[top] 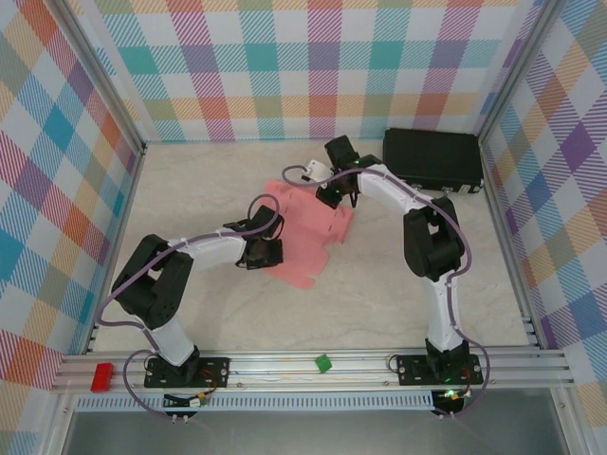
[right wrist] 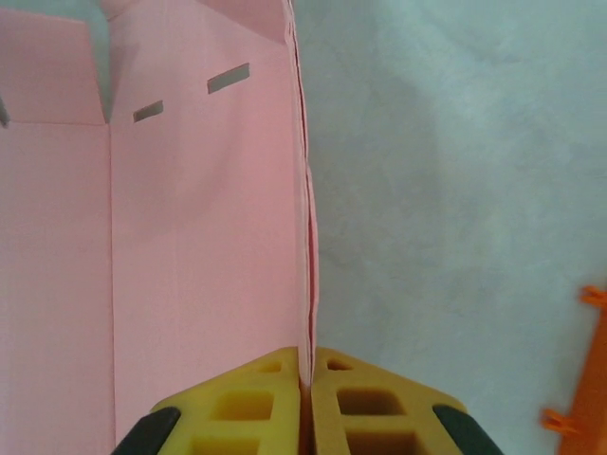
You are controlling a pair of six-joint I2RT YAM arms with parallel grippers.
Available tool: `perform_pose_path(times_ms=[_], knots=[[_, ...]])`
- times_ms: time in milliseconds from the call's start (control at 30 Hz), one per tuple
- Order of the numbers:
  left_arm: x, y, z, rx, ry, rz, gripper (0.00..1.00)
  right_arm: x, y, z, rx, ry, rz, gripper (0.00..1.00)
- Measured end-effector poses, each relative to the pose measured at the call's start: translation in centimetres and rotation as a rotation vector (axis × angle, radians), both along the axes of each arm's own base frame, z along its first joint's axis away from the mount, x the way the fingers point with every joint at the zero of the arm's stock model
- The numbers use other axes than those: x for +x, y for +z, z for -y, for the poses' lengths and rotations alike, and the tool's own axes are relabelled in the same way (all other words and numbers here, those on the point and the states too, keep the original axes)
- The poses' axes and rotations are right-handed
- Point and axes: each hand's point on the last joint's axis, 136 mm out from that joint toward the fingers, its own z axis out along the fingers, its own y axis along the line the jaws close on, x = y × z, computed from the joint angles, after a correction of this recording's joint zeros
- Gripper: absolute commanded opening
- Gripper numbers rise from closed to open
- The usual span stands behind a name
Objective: Fold the paper box
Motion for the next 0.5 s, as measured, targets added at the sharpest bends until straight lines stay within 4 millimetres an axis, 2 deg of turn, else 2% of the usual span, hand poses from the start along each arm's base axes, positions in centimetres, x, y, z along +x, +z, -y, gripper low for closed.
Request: perform_pose_path(times_ms=[167, 300, 400, 500], knots=[[1.8, 0.1, 1.2, -0.053, 0.027, 0.055, 0.0, -0.1, 0.9, -0.5, -0.011, 0.015, 0.13, 0.1], [3.2, 0.1, 2.1, -0.09, 0.042, 0.097, 0.0, 0.3, 2.4, -0.9, -0.004, 0.033, 0.248, 0.1], [4.3, 0.2, 2.8, -0.111, 0.048, 0.124, 0.0, 0.2, 3.3, -1.7, 0.002, 0.055, 0.308, 0.1], [5.1, 0.3, 3.3, -0.13, 0.054, 0.146, 0.0, -0.2, 3.3, -2.7, 0.0, 0.084, 0.344, 0.11]])
